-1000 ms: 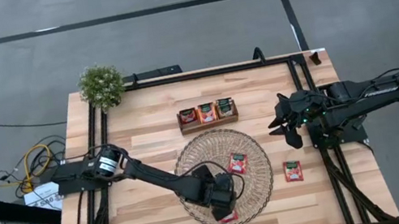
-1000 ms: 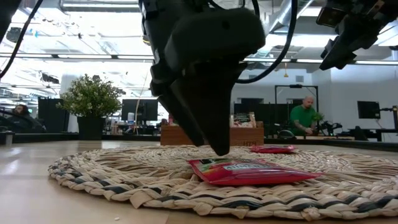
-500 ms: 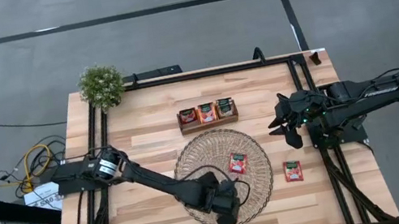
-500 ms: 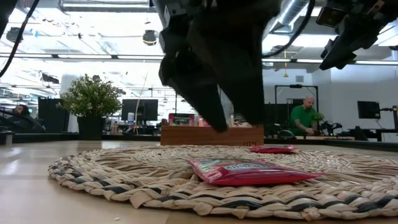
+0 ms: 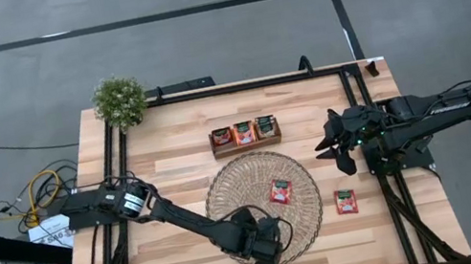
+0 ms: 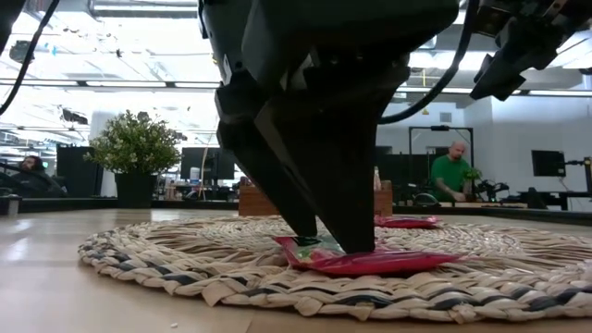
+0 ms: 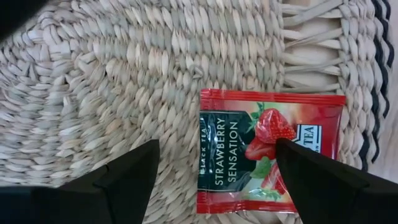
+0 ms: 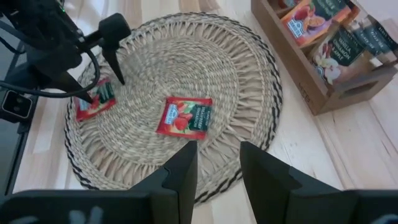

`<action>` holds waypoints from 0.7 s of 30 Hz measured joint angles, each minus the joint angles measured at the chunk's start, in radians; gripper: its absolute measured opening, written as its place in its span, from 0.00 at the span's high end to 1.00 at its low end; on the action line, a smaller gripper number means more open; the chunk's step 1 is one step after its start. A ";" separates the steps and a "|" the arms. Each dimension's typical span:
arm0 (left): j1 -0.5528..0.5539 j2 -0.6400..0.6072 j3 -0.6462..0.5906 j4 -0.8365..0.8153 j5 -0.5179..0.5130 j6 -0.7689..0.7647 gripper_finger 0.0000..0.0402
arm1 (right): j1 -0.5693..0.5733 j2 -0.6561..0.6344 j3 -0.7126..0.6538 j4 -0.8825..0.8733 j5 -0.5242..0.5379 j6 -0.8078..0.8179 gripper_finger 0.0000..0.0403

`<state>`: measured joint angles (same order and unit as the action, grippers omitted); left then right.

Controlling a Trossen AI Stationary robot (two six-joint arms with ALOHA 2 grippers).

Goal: Pick & Place Tea
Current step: Put the red tea bag into the wooden organizer

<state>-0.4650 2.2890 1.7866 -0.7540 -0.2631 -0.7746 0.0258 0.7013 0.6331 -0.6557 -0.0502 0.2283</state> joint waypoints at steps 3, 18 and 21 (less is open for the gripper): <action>0.000 0.000 0.000 -0.002 0.017 -0.002 0.22 | 0.000 0.000 0.000 0.003 -0.001 0.000 0.72; 0.001 0.000 0.000 -0.002 0.081 -0.029 0.33 | 0.000 0.000 0.000 0.003 -0.002 0.007 0.72; 0.001 0.000 0.000 -0.001 0.083 -0.045 0.38 | 0.000 0.000 0.000 0.003 -0.002 0.007 0.72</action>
<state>-0.4637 2.2894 1.7863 -0.7555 -0.1801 -0.8201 0.0261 0.7013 0.6331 -0.6525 -0.0525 0.2355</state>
